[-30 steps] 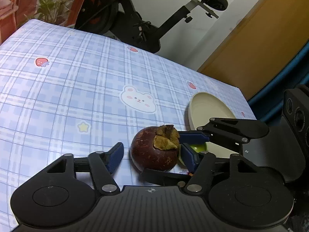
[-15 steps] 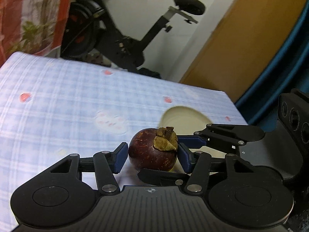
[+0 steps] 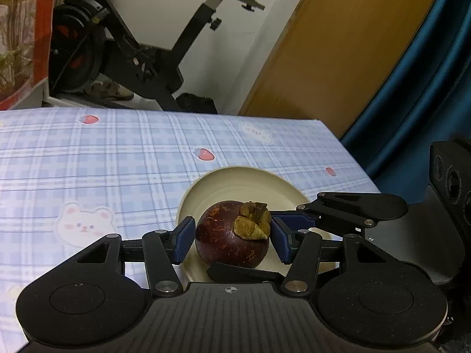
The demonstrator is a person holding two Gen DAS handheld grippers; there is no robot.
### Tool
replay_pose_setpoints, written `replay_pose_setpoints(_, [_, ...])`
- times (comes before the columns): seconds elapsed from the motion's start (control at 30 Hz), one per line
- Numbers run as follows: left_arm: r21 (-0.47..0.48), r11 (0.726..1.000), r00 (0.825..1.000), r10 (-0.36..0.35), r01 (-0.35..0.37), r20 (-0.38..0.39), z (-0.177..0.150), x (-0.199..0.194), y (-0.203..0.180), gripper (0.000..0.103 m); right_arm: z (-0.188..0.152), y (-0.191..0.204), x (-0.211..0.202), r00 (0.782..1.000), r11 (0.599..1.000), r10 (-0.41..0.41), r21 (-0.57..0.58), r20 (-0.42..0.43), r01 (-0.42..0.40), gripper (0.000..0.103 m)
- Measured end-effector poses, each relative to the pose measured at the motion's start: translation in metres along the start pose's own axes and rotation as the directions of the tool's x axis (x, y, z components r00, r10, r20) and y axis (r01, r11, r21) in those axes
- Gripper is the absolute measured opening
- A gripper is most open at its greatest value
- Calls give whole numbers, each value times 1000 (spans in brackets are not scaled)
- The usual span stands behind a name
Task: Organize fruits
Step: 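Carry the mangosteen onto the beige plate and open the left gripper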
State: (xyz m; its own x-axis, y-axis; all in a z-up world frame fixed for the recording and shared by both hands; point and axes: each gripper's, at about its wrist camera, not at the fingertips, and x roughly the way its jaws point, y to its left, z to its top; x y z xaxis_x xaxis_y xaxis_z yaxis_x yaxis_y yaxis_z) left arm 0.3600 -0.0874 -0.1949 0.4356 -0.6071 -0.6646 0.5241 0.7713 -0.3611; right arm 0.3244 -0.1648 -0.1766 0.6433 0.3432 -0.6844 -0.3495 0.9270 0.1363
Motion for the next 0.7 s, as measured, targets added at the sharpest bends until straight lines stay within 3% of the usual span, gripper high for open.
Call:
replay_pose_setpoints(0.43, [29, 998, 998, 63, -63, -5, 2, 28, 7, 59, -8, -13, 25, 1000, 999, 7, 38, -22, -6, 65])
replay_pose_setpoints(0.57, [-1, 994, 994, 109, -109, 17, 1, 2, 5, 60, -1, -10, 22, 998, 999, -6, 51, -55, 9, 65])
replay_pose_setpoints(0.7, [-29, 989, 985, 148, -146, 91, -4, -55, -4, 60, 3, -2, -4, 998, 998, -45, 38, -33, 46, 66])
